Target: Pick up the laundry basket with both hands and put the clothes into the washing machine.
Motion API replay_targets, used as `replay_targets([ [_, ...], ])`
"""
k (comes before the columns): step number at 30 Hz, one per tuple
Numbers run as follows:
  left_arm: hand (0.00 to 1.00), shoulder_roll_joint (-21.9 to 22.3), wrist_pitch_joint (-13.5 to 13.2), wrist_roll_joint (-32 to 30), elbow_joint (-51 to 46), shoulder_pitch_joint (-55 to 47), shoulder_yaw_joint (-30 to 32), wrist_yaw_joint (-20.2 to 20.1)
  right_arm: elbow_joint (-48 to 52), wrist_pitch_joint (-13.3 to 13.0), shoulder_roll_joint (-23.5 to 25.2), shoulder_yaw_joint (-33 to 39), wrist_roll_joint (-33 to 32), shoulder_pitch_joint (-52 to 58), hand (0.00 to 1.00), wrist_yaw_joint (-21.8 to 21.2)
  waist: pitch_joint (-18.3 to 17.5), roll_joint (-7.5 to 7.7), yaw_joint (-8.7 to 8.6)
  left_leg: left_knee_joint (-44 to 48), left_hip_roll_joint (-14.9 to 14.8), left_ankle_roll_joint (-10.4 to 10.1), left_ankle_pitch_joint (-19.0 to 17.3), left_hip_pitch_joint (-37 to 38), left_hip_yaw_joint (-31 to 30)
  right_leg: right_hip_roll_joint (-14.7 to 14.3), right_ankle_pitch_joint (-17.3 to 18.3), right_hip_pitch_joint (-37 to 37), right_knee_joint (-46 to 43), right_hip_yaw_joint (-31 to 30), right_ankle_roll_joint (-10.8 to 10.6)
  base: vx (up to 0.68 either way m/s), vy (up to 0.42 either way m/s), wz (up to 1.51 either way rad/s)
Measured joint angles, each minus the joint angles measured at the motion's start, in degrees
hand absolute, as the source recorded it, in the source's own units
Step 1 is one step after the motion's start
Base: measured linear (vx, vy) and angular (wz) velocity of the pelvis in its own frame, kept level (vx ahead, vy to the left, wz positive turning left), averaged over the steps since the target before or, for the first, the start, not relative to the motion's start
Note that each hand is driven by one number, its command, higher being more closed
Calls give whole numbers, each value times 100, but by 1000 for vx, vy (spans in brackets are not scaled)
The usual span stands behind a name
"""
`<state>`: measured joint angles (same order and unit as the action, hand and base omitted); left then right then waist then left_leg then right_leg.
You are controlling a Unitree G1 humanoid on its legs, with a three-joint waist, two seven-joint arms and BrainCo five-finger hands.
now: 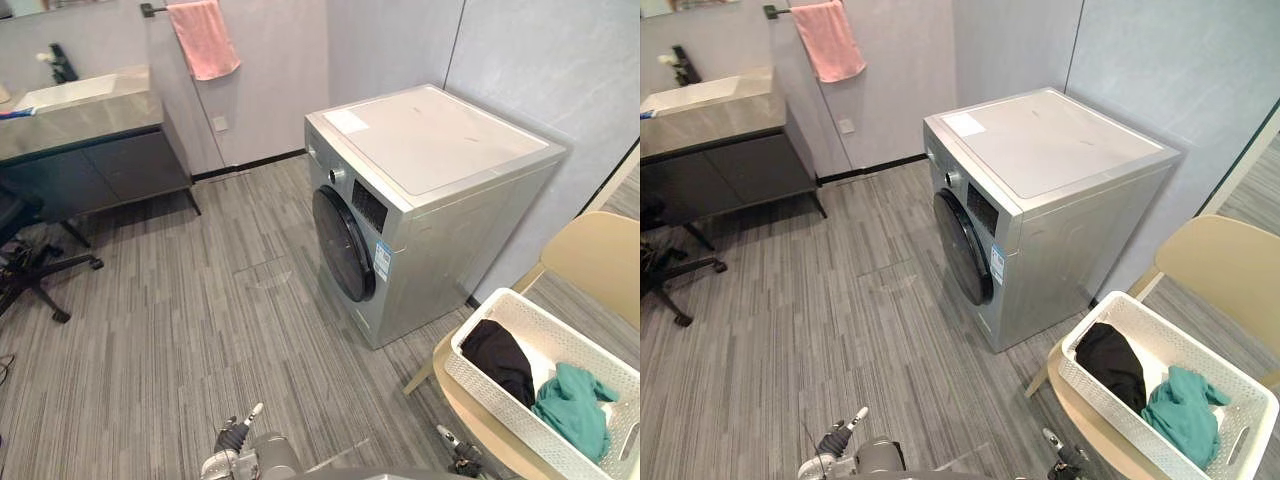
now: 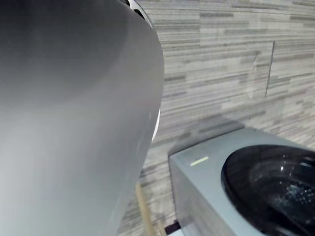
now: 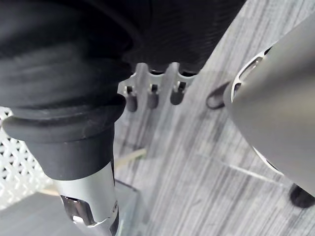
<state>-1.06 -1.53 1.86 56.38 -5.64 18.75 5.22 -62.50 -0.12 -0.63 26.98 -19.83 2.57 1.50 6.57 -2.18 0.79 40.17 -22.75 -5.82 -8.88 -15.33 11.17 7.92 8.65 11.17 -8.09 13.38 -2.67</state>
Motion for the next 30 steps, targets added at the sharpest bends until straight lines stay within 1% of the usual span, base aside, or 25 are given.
replay_targets([
  [1, 0, -68, 7, 11, 59, -28, 59, 27, -49, -15, -2, -4, 18, 14, 0, -3, 3, -6, -18, -1194, -101, 106, 154, 138, -4, 97, -4, 71, 62, -15, -153, 276, 424, -37],
  [2, 0, -76, 13, 22, 138, -57, 169, 48, -75, -36, -16, -6, 18, 35, 0, -6, 6, -21, -21, -1956, -126, 374, 414, 237, -15, 164, 75, 106, 83, -29, -363, 351, 571, -29],
  [3, 0, -42, 37, 30, 285, -83, 255, 116, -84, -66, -90, -8, 21, 74, 0, -17, 4, -184, -30, -2664, -125, 486, 855, 279, -178, 204, 241, 219, 69, -33, -813, 351, 585, -3],
  [4, 0, -88, 96, 33, 385, -103, 343, 135, -236, -47, -95, -21, 31, 124, 0, -18, 42, -63, -65, -2570, 115, -346, 1276, 271, -309, 408, 367, 291, 9, -85, -918, 248, 391, 26],
  [5, 0, -208, 118, 32, 389, -108, 344, 152, -300, -30, -19, -113, 16, 131, 0, -34, 34, 114, -127, -2580, 300, -324, 1240, 235, -328, 461, 431, 275, -17, -113, -865, 259, 276, 48],
  [6, 0, -371, 120, 32, 426, -111, 342, 161, -382, -5, 26, -193, 38, 90, 0, -40, 48, 297, -162, -2625, 441, -366, 1201, 221, -397, 388, 371, 182, -30, -95, -768, 241, 186, 32],
  [7, 0, -430, 131, 32, 511, -108, 346, 159, -410, 17, 26, -260, 100, 35, 0, -37, 46, 337, -131, -2510, 538, -370, 1145, 240, -396, 432, 137, 207, -22, -72, -676, 298, 246, 18],
  [8, 0, -441, 141, 32, 546, -180, 357, 148, -418, 24, 31, -275, 177, 12, 0, -41, 84, 321, -138, -2371, 589, -340, 1080, 361, -386, 506, -161, 330, -62, -168, -869, 204, 192, -3],
  [10, 0, -420, 125, 32, 538, -254, 332, 133, -422, 29, 19, -244, 244, 12, 0, -54, 95, 312, -131, -2084, 690, -266, 864, 553, -338, 667, -316, 393, -357, -286, -946, 176, 208, -9],
  [11, 0, -370, 122, 32, 543, -280, 311, 123, -415, 30, -7, -198, 255, 12, 0, -57, 81, 256, -132, -1784, 705, -260, 579, 512, -378, 736, -396, 417, -426, -315, -1061, 152, 222, -16],
  [12, 0, -338, 123, 32, 554, -274, 283, 116, -414, 32, -34, -188, 263, 12, 0, -62, 86, 264, -135, -1648, 715, -252, 406, 497, -405, 760, -430, 453, -433, -324, -1119, 59, 193, -11],
  [13, 0, -318, 126, 32, 643, -226, 162, 103, -416, 41, -52, -91, 275, 15, 0, -62, 104, 176, -144, -1437, 798, -174, 187, 432, -402, 877, -439, 416, -591, -393, -1136, 24, 258, -5],
  [14, 0, -307, 121, 28, 658, -212, 67, 99, -407, 49, -112, -38, 301, 14, 0, -55, 105, 161, -152, -1378, 924, -74, 24, 410, -339, 1053, -476, 151, -1012, -527, -1159, -12, 280, -5],
  [16, 0, -334, 121, 28, 659, -212, -110, 99, -289, -11, -122, 9, 357, 17, 0, -61, 110, 118, -172, -1446, 1069, -38, -15, 422, -294, 1201, -717, -318, -1741, -753, -813, 31, 277, -18],
  [17, 0, -513, 137, -15, 664, -420, -711, 117, 538, -5, -47, -1461, 417, -101, 0, -53, 163, 313, -148, -2557, 1211, 145, 164, 1056, -57, 421, -14, -1693, -2932, -396, -196, 102, 185, -41],
  [18, 0, -512, 132, -27, 665, -428, -682, 116, 534, -13, -73, -1500, 434, -97, 0, -52, 144, 351, -138, -2590, 1288, 121, 230, 1113, -39, 412, 78, -1592, -2679, -271, -85, 116, 130, -50],
  [20, 0, -418, 132, -27, 662, -428, -684, 115, 604, 5, -83, -1589, 460, -198, 0, -41, 175, 188, -150, -2767, 1298, 73, 367, 1183, -32, 378, 74, -1577, -2644, -263, -76, 62, -34, -20],
  [21, 0, -383, 132, -28, 655, -384, -699, 116, 782, 52, -145, -1754, 466, -195, 0, -32, 227, 174, -193, -2977, 1303, 139, 493, 1333, -46, 355, 46, -1653, -2828, -253, -42, 52, -46, -16],
  [22, 0, -353, 136, -29, 659, -334, -704, 121, 936, 57, -142, -1881, 474, -185, 0, -30, 255, 91, -188, -3070, 1264, 177, 544, 1411, -56, 332, 238, -1744, -2882, -236, -59, 44, -57, -15],
  [23, 0, -374, 133, -27, 665, -277, -726, 128, 1270, 62, -131, -2124, 488, -120, 0, -24, 264, 81, -184, -3187, 1164, 80, 639, 1426, -55, 169, 440, -1693, -2194, -258, -92, -20, -67, -3],
  [24, 0, -492, 118, -28, 633, -241, -743, 136, 1827, 61, -43, -2462, 609, -85, 0, -6, 229, 319, -169, -3343, 1237, -37, 710, 1350, -84, 25, 94, -1555, -1042, -360, -75, 6, -137, 41],
  [26, 0, -554, 110, -65, 563, -188, -717, 135, 2530, 52, -83, -2571, 753, -120, 0, 19, 197, 277, -193, -3636, 1203, -150, 890, 1454, -491, -112, 25, -1300, -794, 6, -94, 97, -162, 67],
  [27, 0, -448, 102, -55, 430, -251, -650, 148, 2828, 10, -161, -2599, 893, -289, 0, 109, 145, 266, -120, -3790, 1099, -258, 1013, 1552, -576, -240, -43, -1176, -591, 96, -57, 161, -130, 32],
  [28, 0, -386, 106, -34, 399, -327, -574, 150, 2924, -87, -274, -2601, 958, -599, 0, 141, 65, 210, 27, -3835, 1020, -272, 1022, 1576, -589, -329, -85, -1083, -429, 159, -13, 142, -117, 17],
  [30, 0, -365, 110, -35, 389, -455, -564, 147, 3033, -193, -374, -2604, 1105, -1030, 0, 226, 29, 201, 69, -3925, 991, -323, 1083, 1587, -604, -374, -94, -1028, -349, 225, -8, 110, -79, 11],
])
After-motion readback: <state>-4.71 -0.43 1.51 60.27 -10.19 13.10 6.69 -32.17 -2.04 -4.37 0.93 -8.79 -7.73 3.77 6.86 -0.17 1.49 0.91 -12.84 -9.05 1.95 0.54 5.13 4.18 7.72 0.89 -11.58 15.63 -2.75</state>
